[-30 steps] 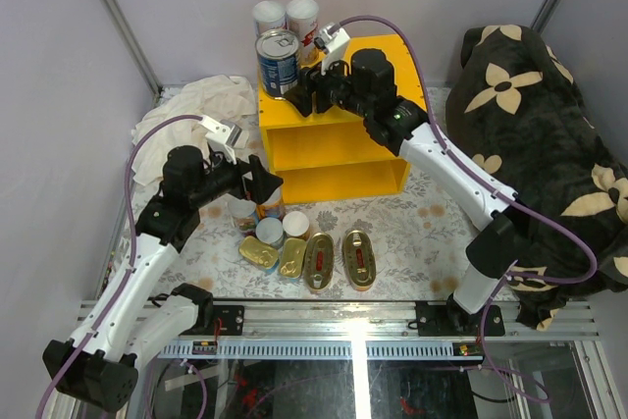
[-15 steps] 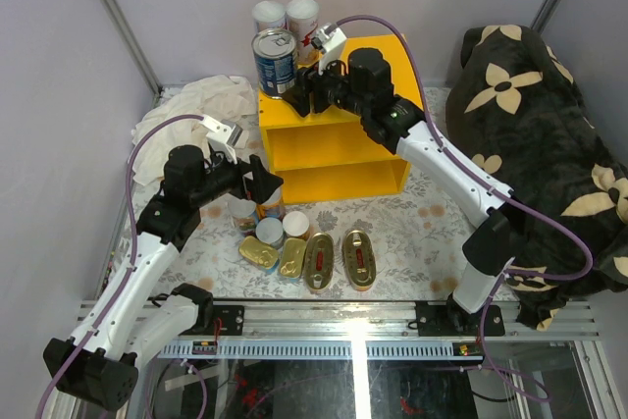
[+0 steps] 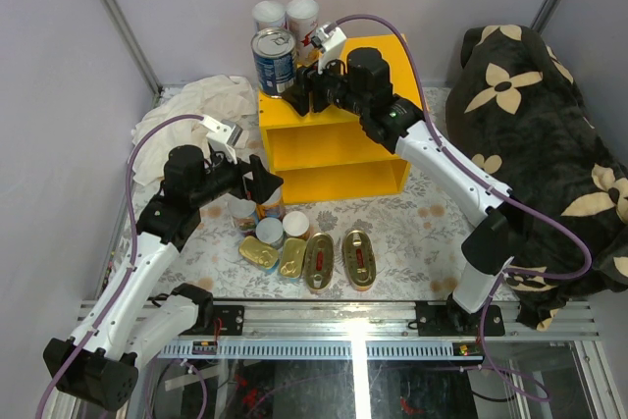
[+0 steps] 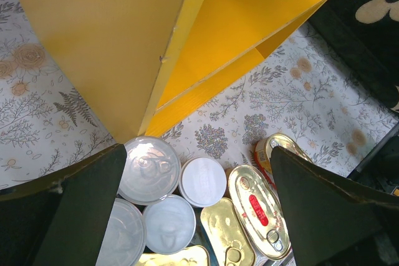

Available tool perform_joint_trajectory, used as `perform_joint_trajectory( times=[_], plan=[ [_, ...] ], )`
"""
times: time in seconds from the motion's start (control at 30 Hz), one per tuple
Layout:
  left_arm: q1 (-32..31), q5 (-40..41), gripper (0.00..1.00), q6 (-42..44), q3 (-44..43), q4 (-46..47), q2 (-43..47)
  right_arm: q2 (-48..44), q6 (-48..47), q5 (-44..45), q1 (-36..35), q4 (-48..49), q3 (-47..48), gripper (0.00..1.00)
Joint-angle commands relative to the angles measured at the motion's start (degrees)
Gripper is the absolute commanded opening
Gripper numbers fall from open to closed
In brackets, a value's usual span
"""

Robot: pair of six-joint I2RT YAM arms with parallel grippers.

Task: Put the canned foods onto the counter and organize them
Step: Place the canned food on the counter.

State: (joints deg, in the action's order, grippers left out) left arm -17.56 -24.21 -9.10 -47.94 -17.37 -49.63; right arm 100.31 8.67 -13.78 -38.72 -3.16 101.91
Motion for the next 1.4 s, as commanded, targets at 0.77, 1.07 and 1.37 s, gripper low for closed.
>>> perform_joint_trajectory(
  times=[0.77, 1.07, 1.37],
  plan=[
    [0.4, 0.4, 1.00, 1.1, -0.9, 0.5, -0.3, -3.2, 1.5, 4.1, 0.0, 0.2, 0.8, 0.85],
    [0.4, 1.8, 1.00, 0.8, -0.3, 1.1, -0.5, -25.6, 3.0, 6.2, -0.4, -3.0, -21.5, 1.00],
    [0.4, 8.5, 1.00, 0.3, 1.3, 3.1, 1.9, -39.6, 7.5, 11.5, -1.4, -10.9, -42.8, 1.00]
  ],
)
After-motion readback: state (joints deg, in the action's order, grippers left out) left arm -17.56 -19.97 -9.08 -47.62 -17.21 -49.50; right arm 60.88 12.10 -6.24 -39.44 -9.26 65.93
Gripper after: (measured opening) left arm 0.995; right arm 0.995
